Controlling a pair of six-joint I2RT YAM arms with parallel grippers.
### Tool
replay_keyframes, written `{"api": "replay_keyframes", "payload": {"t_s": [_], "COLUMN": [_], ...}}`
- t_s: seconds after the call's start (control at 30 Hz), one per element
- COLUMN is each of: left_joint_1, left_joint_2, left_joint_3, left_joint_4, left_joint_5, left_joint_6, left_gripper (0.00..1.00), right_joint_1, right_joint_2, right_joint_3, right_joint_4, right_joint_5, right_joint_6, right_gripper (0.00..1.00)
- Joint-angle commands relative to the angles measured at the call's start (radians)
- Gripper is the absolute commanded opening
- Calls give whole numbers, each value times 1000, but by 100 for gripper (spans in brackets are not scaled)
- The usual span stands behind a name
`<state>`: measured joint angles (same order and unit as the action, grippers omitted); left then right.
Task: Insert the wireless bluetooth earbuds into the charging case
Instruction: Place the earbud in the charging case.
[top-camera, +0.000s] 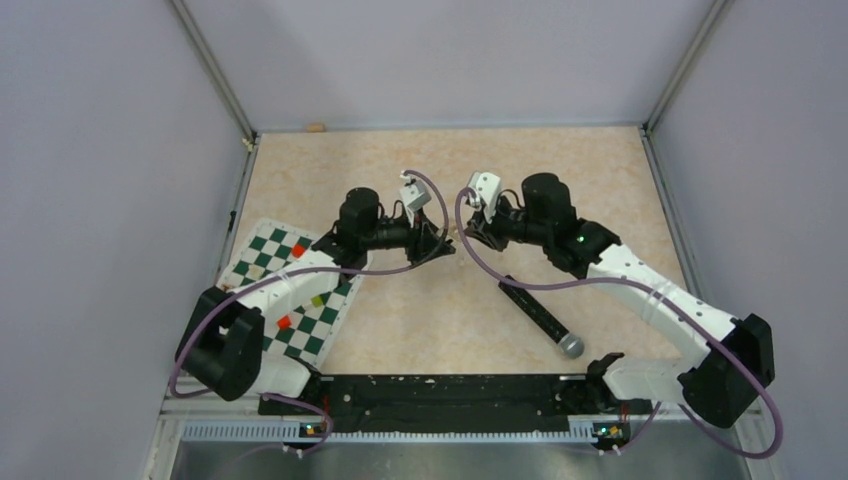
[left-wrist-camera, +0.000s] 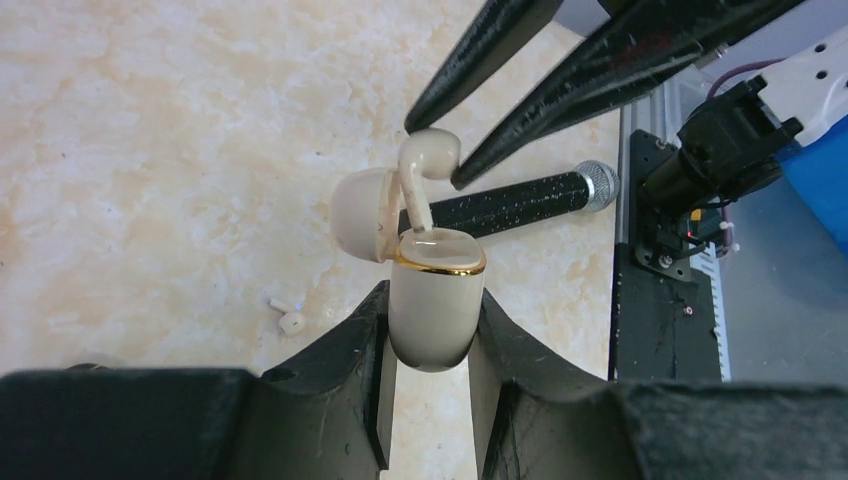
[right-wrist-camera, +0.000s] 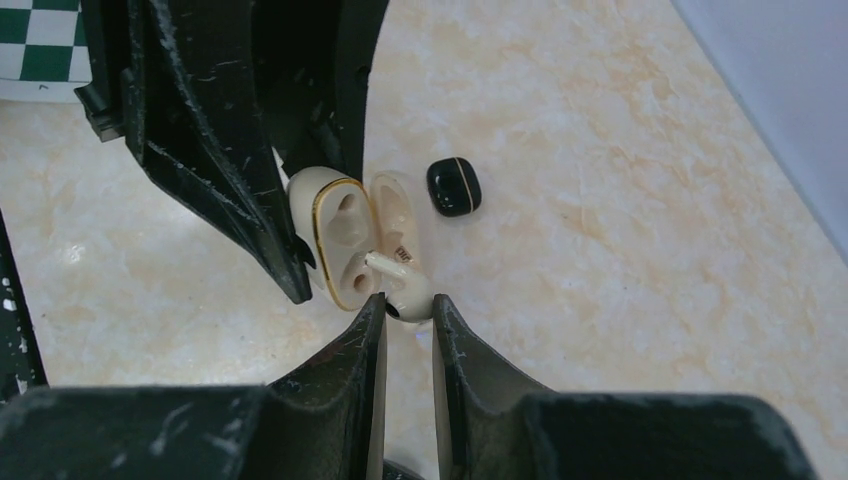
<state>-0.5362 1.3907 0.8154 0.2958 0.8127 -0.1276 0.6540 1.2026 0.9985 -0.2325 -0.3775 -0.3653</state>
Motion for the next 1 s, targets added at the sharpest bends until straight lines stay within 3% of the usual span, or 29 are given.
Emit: {"api": "replay_keyframes", "payload": {"t_s": [0.0,0.13,0.27,0.57,0.73,0.97], "left_joint_1": [29,74,140,178,197,208], "left_joint_2": [-67,-110,-161,-286,-325,-327], "left_joint_3": [-52,-118,-247,-379,-417,-439], "left_joint_4": [213,364,666,978,1023,983], "left_joint_5": [66,65,64,123,115,86], "left_joint_6": [-69,-123,-223,-148,-89,-64], "left_gripper": [0,0,1,6,4,3], "right_joint_1": [21,25,58,223,316,354], "right_joint_2": [15,16,46,173,216,233], "right_joint_3": [136,256,411,616,630,661], "right_joint_4": [-55,-132,-243,-396,-406,-406], "right_joint_5": [50,44,76,264,356,425], "right_joint_6": [-27,-76,-149,-375,-440,-445], "right_gripper": [0,1,1,1,1,1]}}
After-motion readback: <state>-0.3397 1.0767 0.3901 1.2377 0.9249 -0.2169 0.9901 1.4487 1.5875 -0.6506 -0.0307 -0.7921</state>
